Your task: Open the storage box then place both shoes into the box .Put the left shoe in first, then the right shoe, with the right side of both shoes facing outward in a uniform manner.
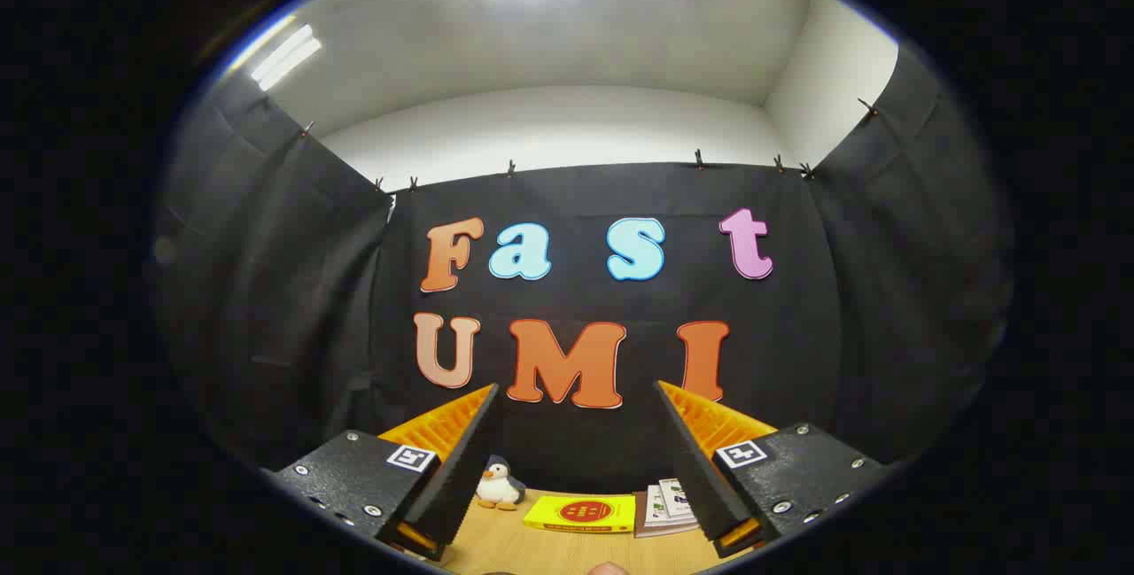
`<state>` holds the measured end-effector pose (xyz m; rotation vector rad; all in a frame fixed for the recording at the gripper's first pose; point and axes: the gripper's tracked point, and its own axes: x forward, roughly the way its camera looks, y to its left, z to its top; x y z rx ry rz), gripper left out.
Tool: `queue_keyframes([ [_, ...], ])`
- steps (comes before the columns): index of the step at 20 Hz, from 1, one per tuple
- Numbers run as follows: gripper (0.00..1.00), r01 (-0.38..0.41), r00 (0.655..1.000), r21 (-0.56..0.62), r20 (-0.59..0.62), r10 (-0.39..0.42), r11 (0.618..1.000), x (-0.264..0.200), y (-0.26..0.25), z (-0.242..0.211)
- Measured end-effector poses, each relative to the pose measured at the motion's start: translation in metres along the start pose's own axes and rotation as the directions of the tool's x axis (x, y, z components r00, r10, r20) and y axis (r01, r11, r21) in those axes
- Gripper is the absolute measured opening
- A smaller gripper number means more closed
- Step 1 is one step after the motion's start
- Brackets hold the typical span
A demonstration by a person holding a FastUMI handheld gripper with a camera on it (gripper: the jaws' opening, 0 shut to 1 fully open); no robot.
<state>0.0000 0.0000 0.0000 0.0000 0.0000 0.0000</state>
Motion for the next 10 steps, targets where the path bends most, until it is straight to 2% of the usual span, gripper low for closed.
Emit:
queue_keyframes([
  [10, 0.99, -0.02, 1.0, 0.01, 0.005, 0.02, 1.0, -0.0009, 0.0101, 0.0019],
])
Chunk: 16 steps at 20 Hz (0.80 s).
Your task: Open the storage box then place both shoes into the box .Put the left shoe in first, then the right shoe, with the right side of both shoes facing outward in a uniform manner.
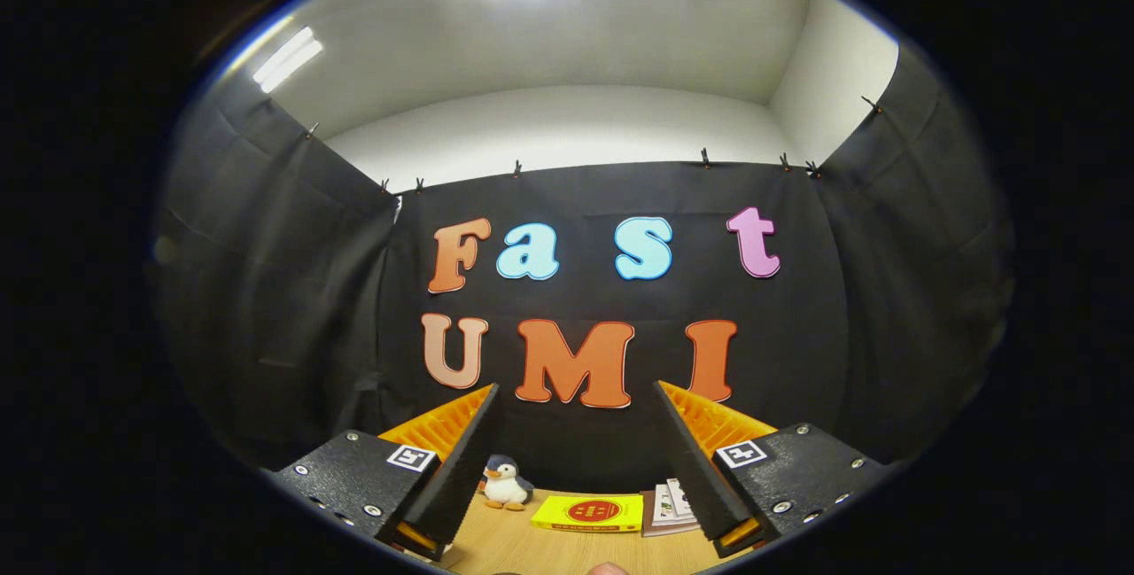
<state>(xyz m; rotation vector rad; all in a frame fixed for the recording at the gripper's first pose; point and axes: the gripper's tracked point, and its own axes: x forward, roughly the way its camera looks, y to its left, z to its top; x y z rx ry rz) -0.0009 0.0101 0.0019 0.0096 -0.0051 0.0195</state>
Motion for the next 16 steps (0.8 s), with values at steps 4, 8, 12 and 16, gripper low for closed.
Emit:
queue_keyframes([
  [4, 0.99, -0.014, 1.0, 0.009, -0.009, 0.014, 1.0, -0.001, 0.005, -0.004],
  [8, 0.99, -0.037, 0.998, 0.031, -0.043, 0.038, 0.999, -0.001, 0.012, -0.015],
  [12, 0.99, -0.076, 0.993, 0.069, -0.091, 0.082, 0.995, -0.003, 0.029, -0.045],
  [16, 0.99, -0.164, 0.959, 0.157, -0.207, 0.195, 0.974, -0.015, 0.064, -0.095],
])
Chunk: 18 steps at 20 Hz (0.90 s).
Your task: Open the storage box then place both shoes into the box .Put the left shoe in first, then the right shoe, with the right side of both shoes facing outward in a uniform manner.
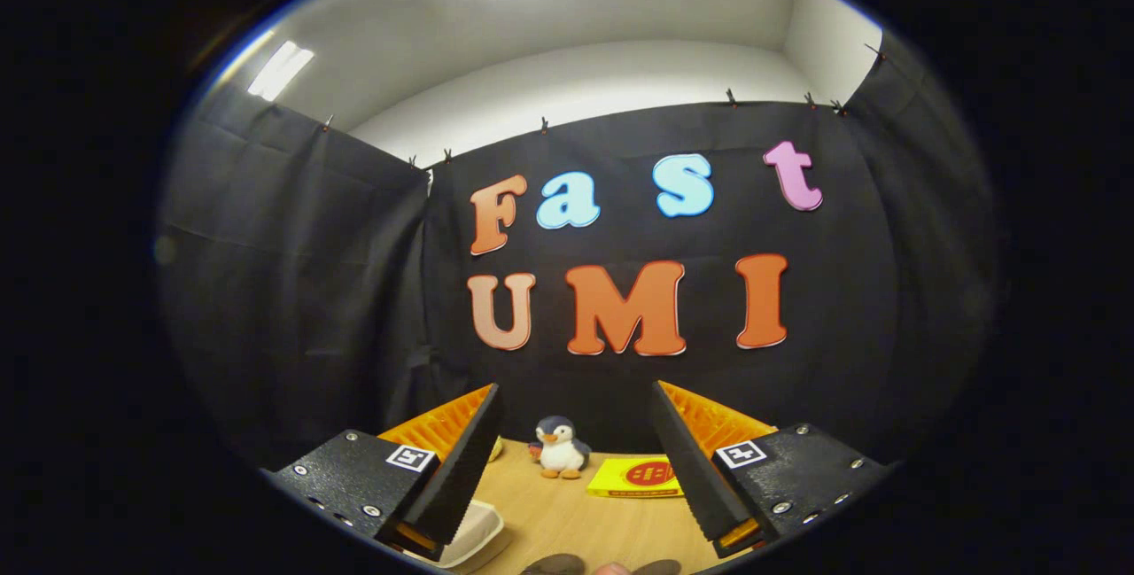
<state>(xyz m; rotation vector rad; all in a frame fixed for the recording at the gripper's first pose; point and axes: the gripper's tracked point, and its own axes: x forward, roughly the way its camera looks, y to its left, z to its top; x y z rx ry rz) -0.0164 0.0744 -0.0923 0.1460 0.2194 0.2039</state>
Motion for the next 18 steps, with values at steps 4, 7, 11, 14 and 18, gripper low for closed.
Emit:
queue_keyframes([
  [4, 0.99, -0.094, 0.975, 0.184, -0.18, 0.128, 0.978, 0.005, 0.032, -0.061],
  [7, 0.98, -0.095, 0.928, 0.31, -0.317, 0.197, 0.946, 0.007, 0.046, -0.112],
  [11, 0.96, -0.079, 0.815, 0.426, -0.493, 0.304, 0.901, 0.001, 0.073, -0.185],
  [14, 0.95, -0.069, 0.717, 0.475, -0.588, 0.374, 0.877, -0.011, 0.092, -0.232],
  [18, 0.95, -0.026, 0.62, 0.58, -0.63, 0.468, 0.814, -0.006, 0.112, -0.284],
])
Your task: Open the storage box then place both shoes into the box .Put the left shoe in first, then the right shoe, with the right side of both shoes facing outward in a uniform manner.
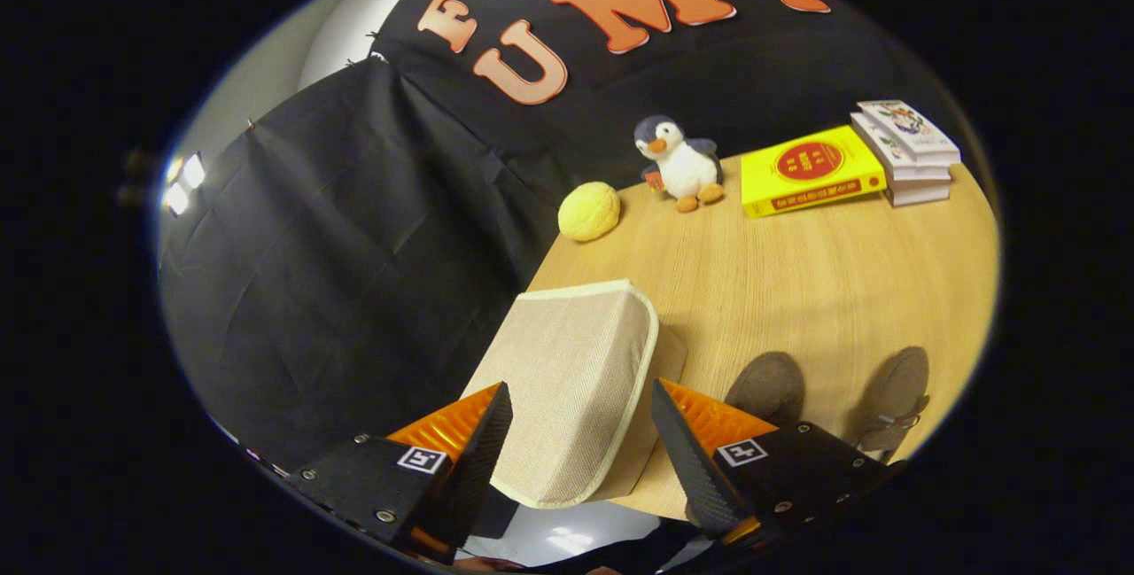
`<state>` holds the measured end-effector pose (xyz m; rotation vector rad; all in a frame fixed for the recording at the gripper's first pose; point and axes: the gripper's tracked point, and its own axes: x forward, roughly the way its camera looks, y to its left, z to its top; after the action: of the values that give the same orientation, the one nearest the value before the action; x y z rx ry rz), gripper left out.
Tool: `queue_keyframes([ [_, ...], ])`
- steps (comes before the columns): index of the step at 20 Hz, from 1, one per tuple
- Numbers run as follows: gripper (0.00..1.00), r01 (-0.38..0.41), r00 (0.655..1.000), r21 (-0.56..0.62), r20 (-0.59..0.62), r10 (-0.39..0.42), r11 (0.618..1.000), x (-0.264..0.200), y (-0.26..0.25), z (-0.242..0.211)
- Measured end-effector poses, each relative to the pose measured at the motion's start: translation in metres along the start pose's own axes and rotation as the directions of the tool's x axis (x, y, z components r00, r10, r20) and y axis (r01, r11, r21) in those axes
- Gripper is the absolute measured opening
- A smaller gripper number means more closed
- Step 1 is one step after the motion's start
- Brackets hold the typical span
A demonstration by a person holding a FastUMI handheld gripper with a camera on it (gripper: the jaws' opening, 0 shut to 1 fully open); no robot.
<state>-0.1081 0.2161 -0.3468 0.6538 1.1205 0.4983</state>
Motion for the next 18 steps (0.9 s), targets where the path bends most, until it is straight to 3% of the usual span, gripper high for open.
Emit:
queue_keyframes([
  [9, 0.94, -0.048, 0.987, 0.239, -0.138, 0.083, 0.97, 0.063, -0.024, -0.049],
  [12, 0.94, -0.086, 0.982, 0.37, -0.123, 0.141, 0.925, 0.068, -0.015, -0.044],
  [18, 0.88, -0.156, 0.966, 0.357, -0.138, 0.217, 0.921, 0.045, 0.017, -0.034],
])
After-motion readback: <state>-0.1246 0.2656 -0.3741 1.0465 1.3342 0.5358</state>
